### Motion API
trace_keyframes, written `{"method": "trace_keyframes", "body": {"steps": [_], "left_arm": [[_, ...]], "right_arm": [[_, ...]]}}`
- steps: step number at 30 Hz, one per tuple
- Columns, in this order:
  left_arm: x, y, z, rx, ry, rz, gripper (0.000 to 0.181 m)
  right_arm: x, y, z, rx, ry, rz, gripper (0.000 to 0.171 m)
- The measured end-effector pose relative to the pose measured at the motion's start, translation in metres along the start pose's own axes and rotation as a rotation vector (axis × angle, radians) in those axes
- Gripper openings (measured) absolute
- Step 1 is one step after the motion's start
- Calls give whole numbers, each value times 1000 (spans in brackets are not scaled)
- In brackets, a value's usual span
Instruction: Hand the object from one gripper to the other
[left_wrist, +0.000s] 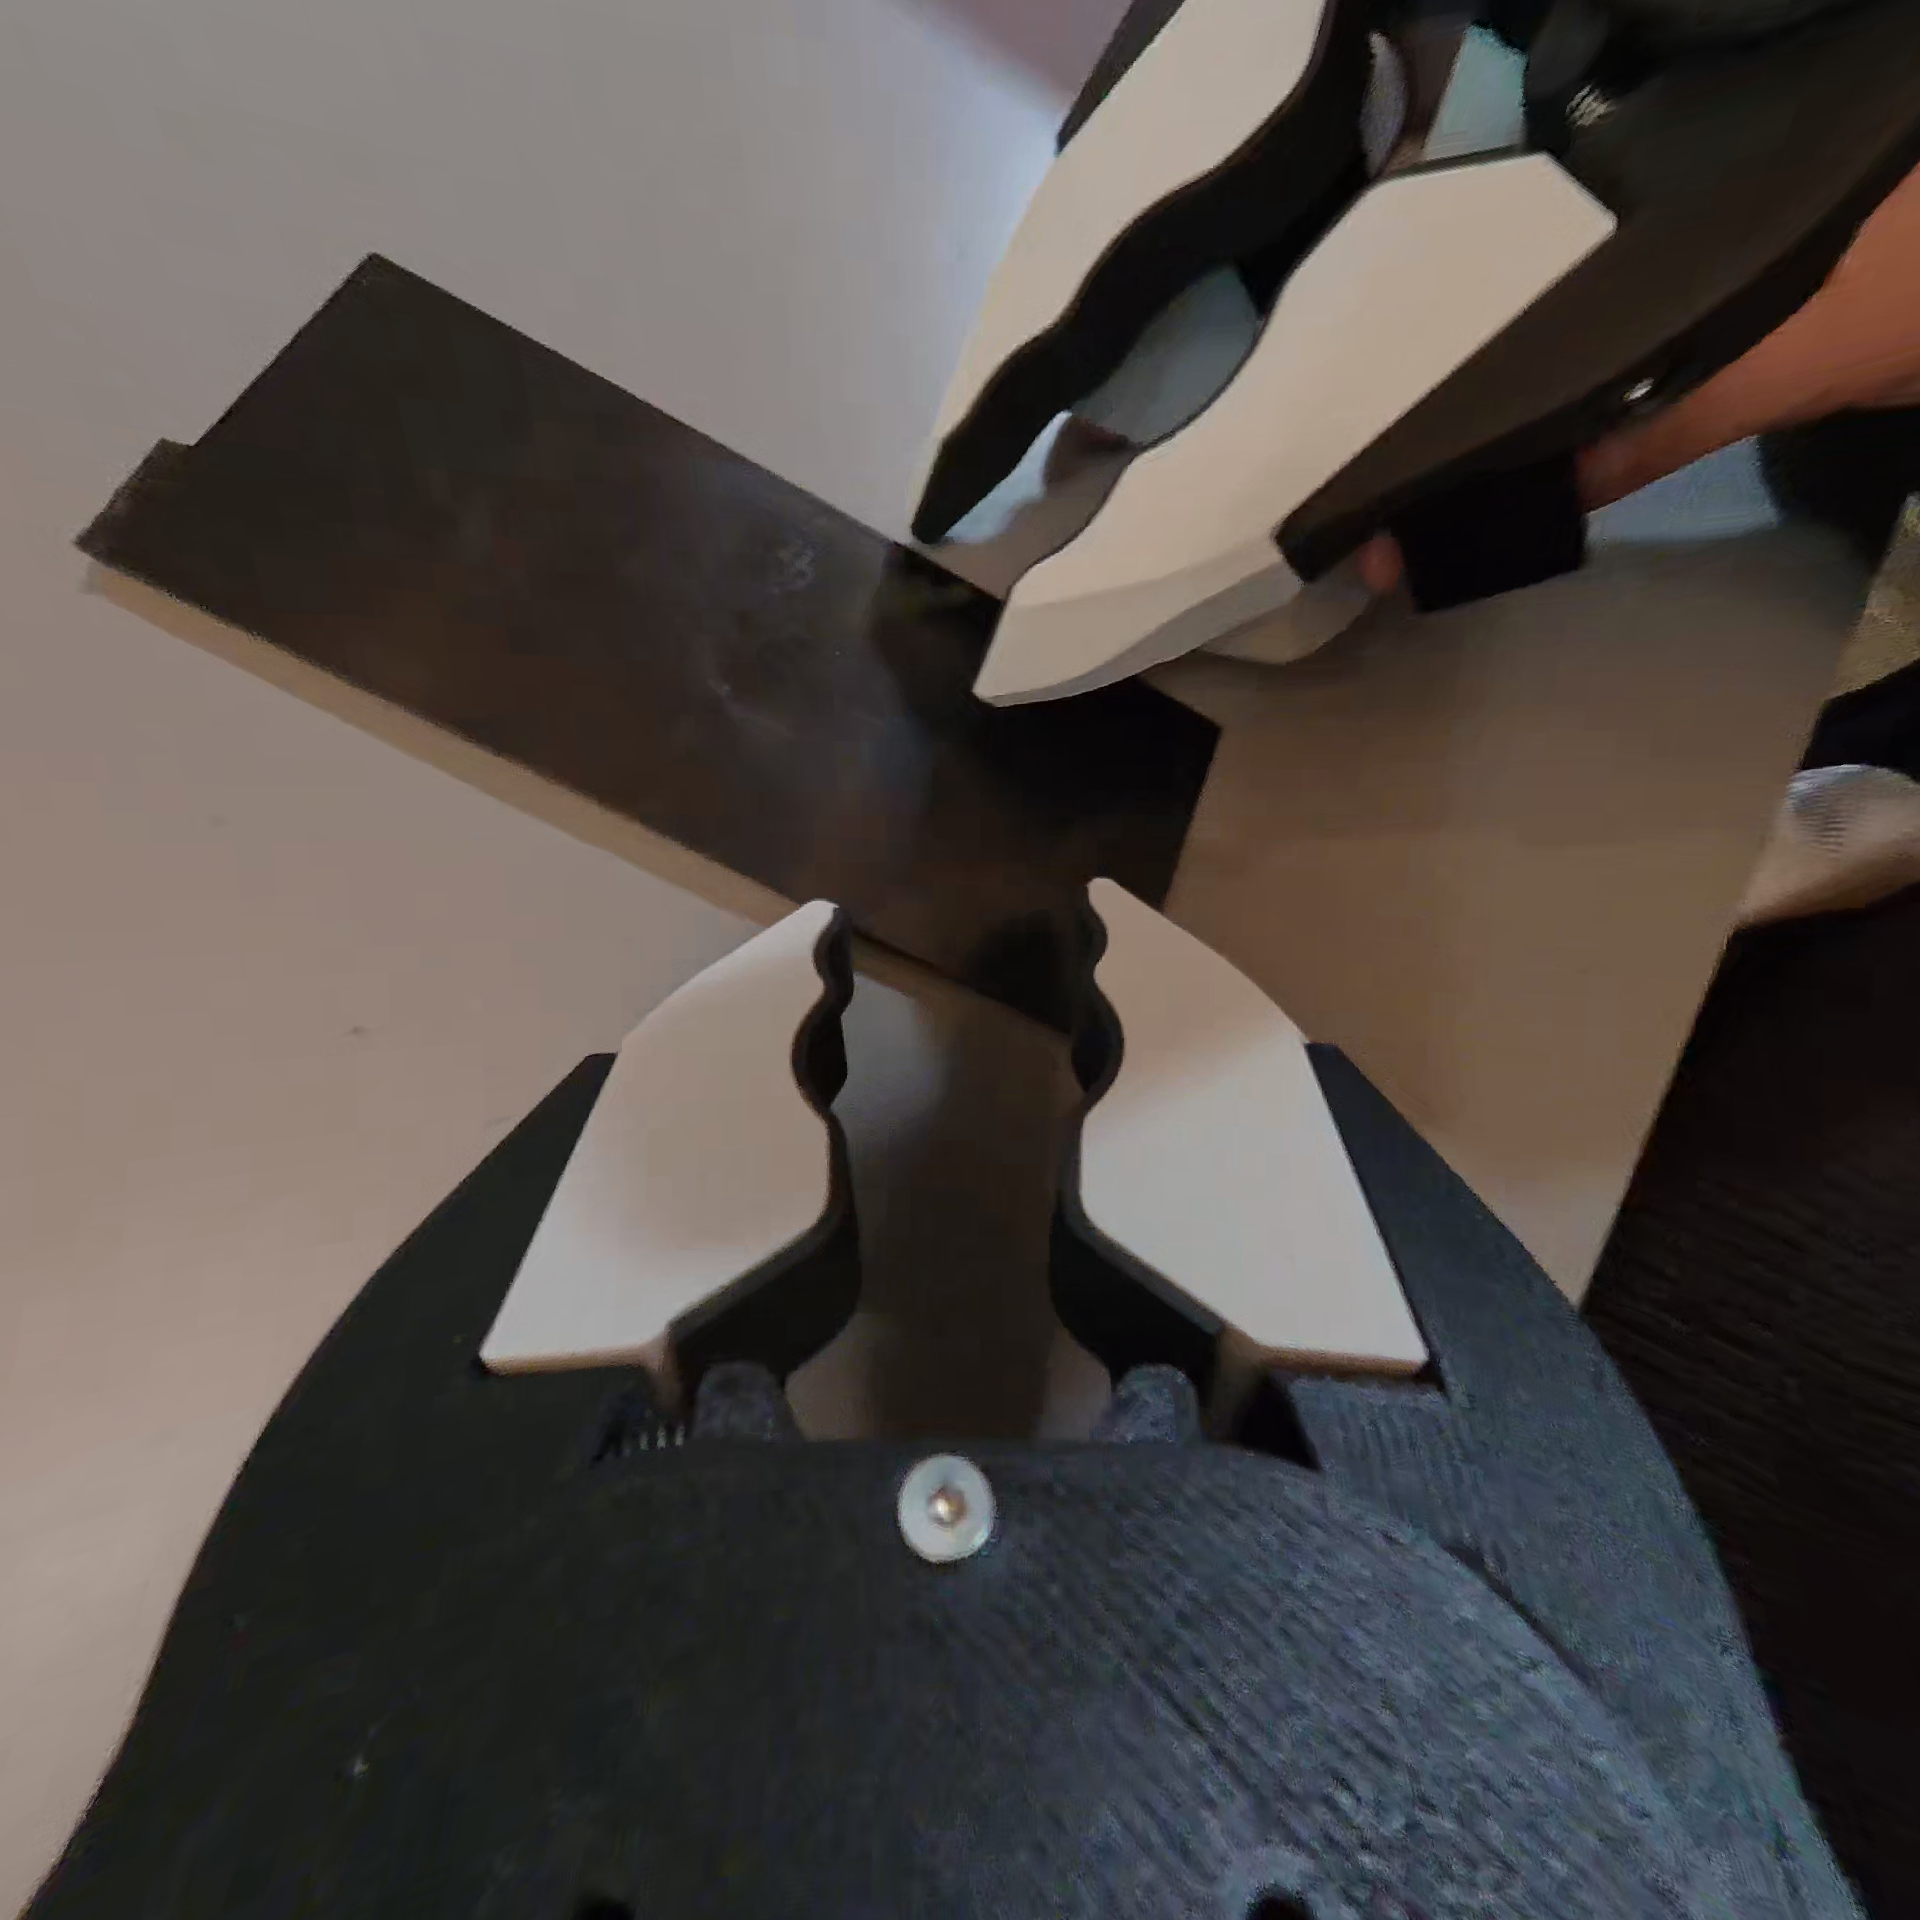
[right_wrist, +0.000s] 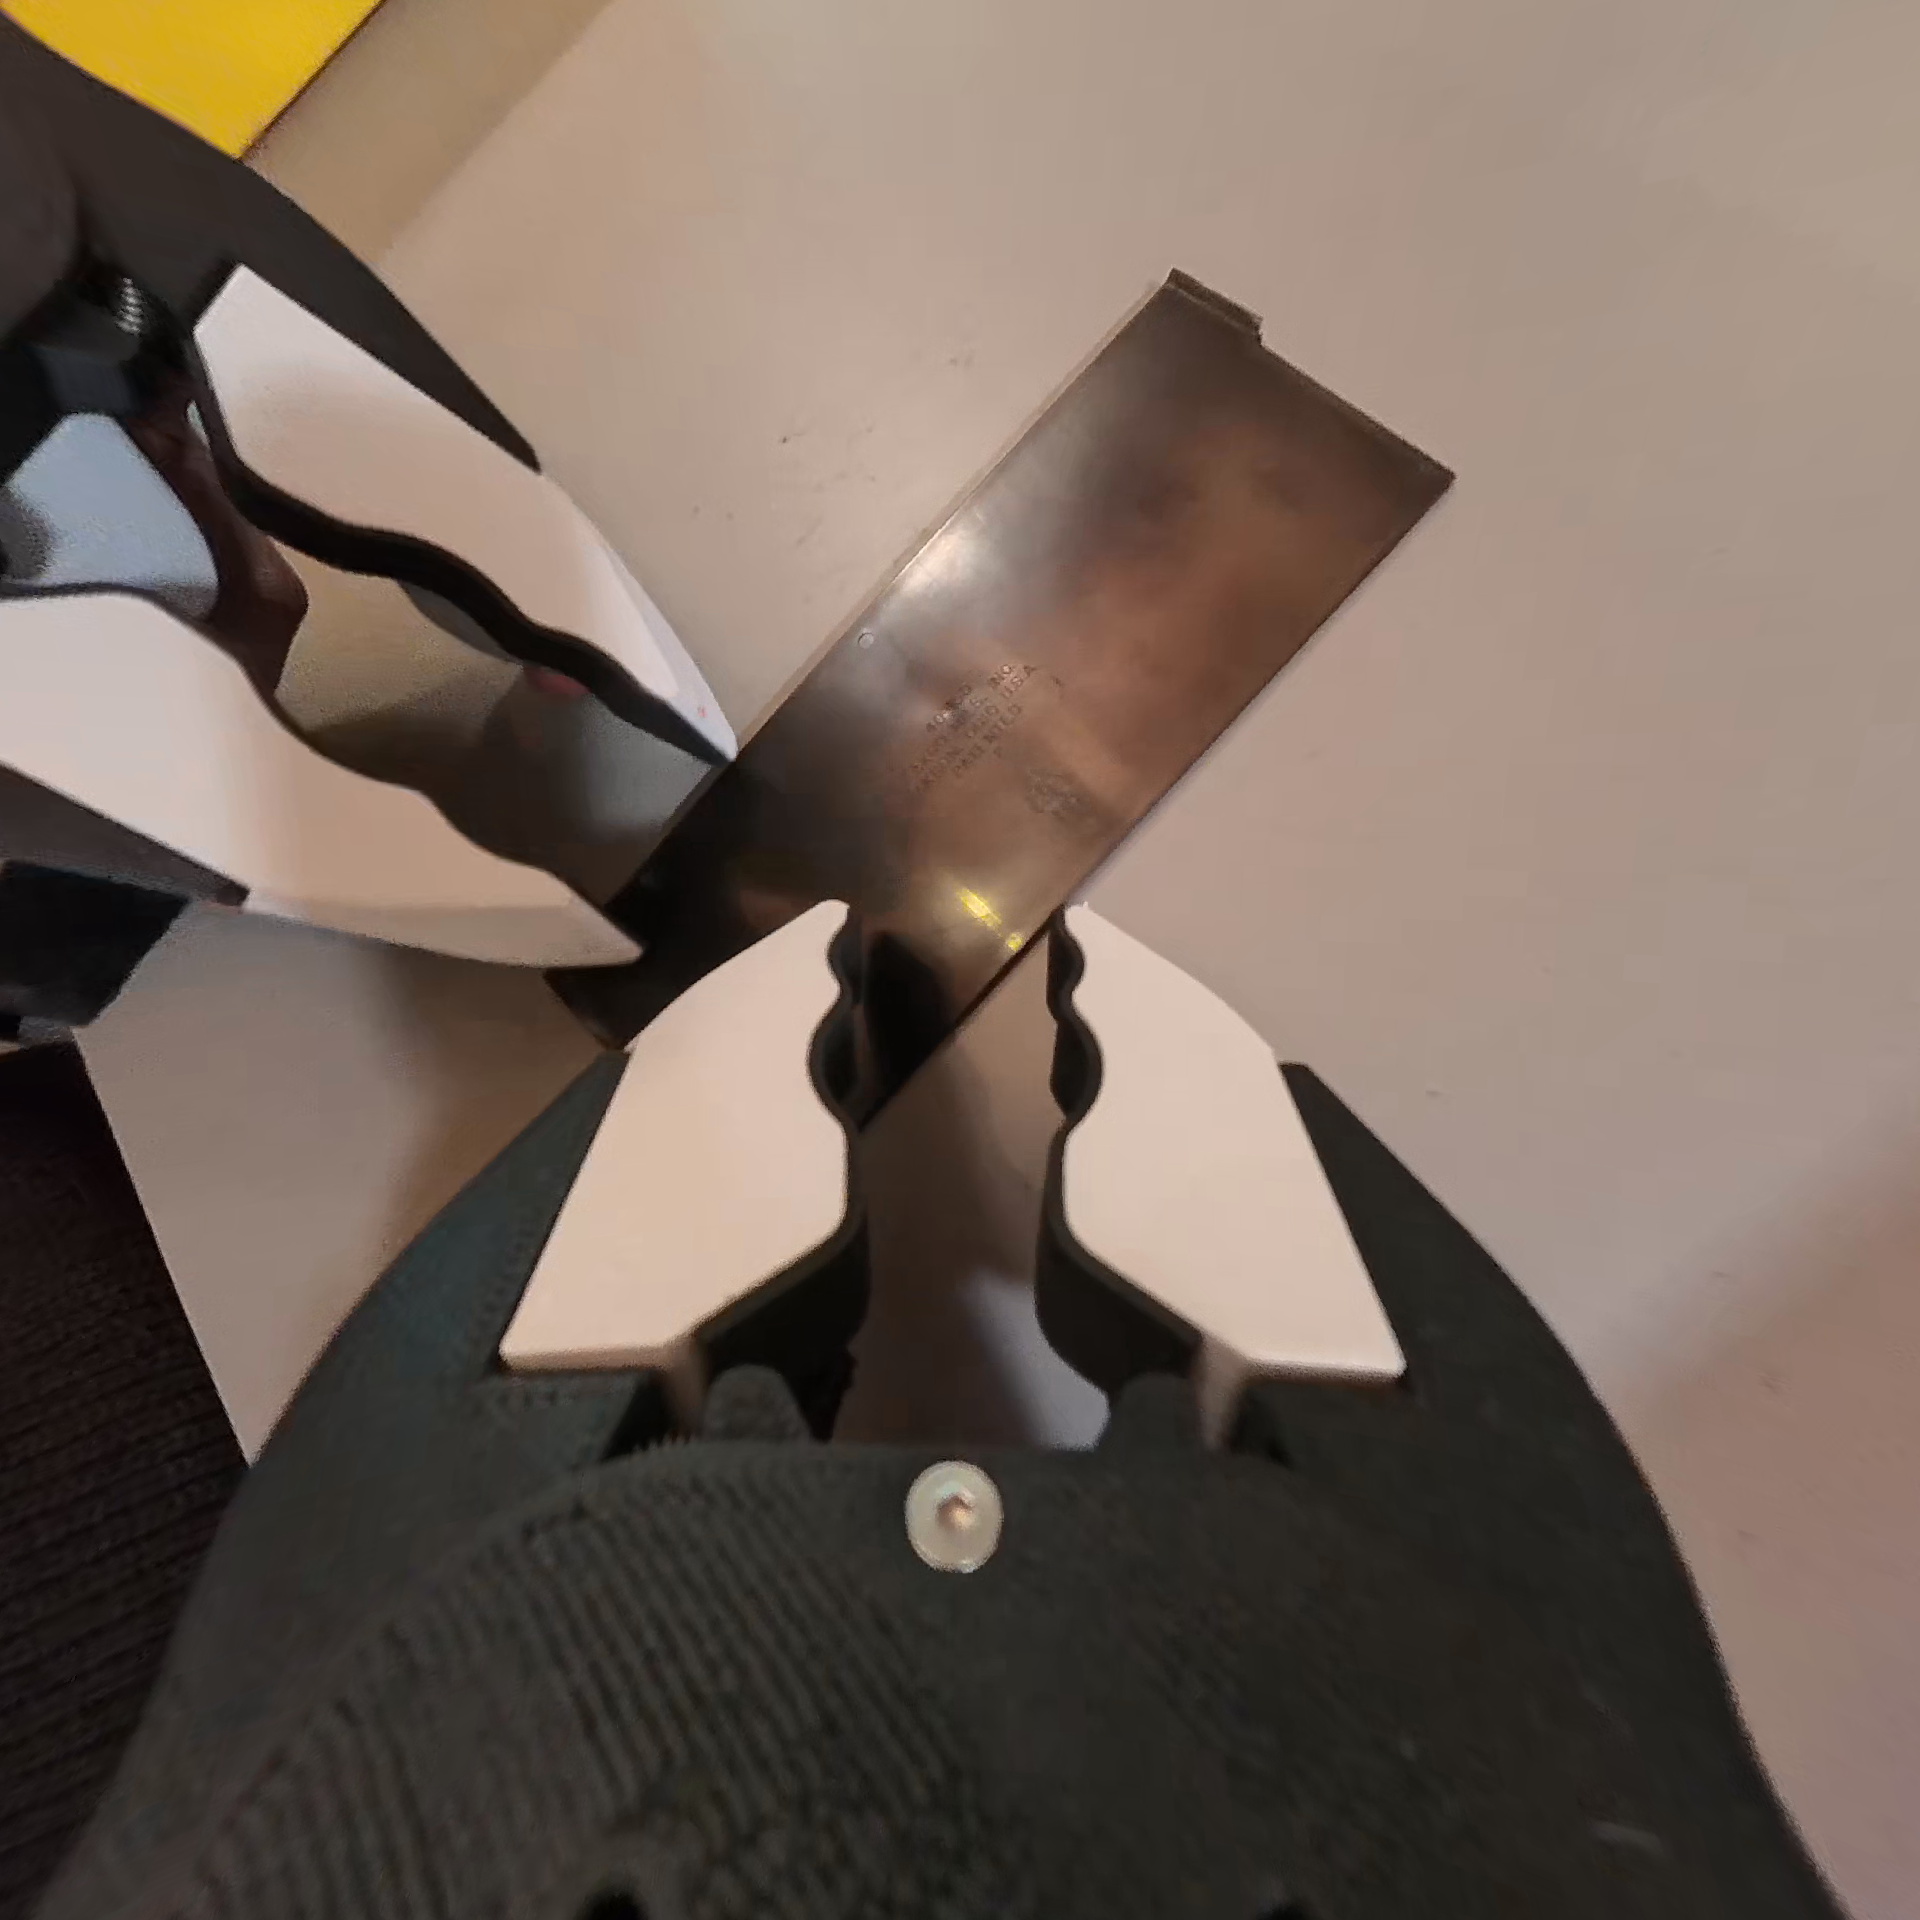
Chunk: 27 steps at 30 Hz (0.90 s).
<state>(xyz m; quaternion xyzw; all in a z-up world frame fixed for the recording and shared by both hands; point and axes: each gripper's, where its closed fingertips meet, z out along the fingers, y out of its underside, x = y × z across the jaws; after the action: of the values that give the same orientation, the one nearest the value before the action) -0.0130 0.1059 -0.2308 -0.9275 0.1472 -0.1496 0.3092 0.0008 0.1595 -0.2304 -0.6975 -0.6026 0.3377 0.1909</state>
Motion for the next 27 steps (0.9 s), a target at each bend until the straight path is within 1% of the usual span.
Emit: {"method": "trace_keyframes", "body": {"steps": [3, 5, 9, 15, 21, 27], "left_arm": [[13, -5, -2, 34, 128, -99, 35], [11, -6, -4, 53, 169, -157, 29], [15, -9, -7, 83, 257, -234, 26], [18, -11, -6, 106, 289, -261, 19], [22, -14, -6, 129, 380, -345, 14], [22, -13, -6, 130, 409, -372, 9]], "right_arm": [[2, 1, 0, -9, 14, -4, 36], [5, 3, -1, -21, 35, -13, 36], [6, 5, -3, -41, 50, -16, 37], [4, 8, -6, -72, 39, 1, 38], [-12, 10, -4, -86, -50, 37, 37], [-22, 8, -4, -79, -112, 63, 34]]}}
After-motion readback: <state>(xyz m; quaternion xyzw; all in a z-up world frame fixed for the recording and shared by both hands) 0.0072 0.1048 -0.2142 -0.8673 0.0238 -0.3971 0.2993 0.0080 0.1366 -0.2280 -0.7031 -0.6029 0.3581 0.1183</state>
